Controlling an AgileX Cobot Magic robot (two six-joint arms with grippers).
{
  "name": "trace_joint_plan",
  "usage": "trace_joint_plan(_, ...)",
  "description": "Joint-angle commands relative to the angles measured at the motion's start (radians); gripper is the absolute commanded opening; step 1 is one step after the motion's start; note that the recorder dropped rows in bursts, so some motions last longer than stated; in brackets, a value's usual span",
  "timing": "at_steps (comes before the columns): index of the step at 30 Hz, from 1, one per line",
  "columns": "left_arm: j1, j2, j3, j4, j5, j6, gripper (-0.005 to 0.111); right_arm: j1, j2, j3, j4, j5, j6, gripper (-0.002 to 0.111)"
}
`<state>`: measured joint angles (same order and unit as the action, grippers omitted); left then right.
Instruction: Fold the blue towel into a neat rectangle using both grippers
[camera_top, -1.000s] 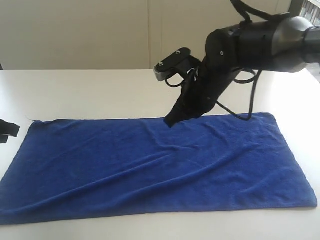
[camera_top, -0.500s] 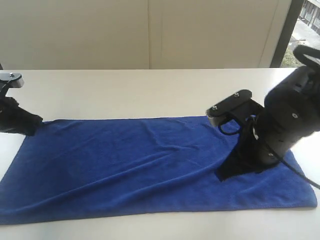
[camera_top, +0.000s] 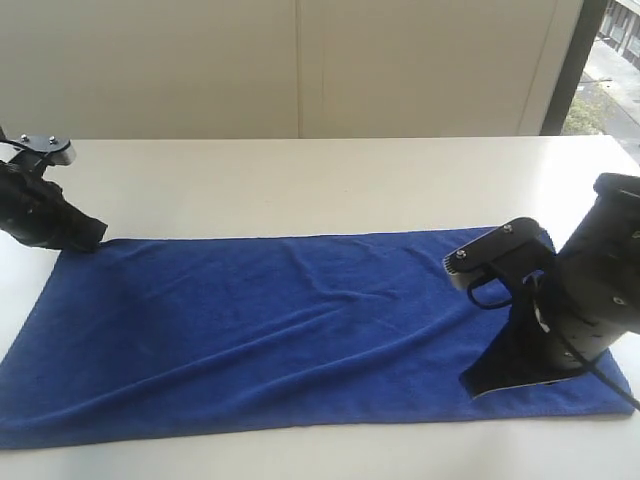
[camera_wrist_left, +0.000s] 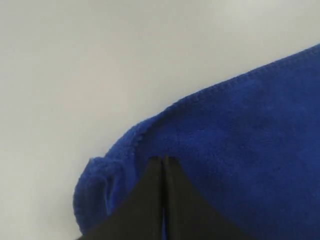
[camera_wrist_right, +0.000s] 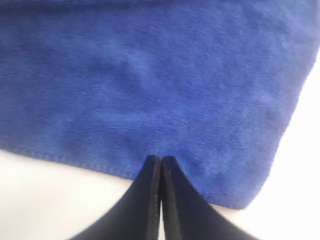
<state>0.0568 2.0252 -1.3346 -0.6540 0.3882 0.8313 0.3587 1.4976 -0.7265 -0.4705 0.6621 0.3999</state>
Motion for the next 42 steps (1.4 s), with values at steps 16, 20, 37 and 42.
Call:
trace_joint_plan(16,-0.002,0.050,-0.006,0.028,-0.196,0.040,0.000,-0.002,0.114,0.053,-0.129,0.005,0.184,0.000)
trace_joint_plan(20,-0.002,0.068,-0.006,0.028,-0.242,0.040,0.000,-0.002,0.124,0.053,-0.129,0.005,0.184,0.000)
trace_joint_plan(37,-0.002,-0.153,-0.076,-0.056,0.170,0.035,0.000,-0.094,0.047,-0.020,-0.119,-0.027,0.119,0.000)
trace_joint_plan(42,-0.002,-0.304,-0.037,0.028,0.416,-0.028,0.000,-0.324,0.064,-0.175,0.347,-0.033,-0.380,0.000)
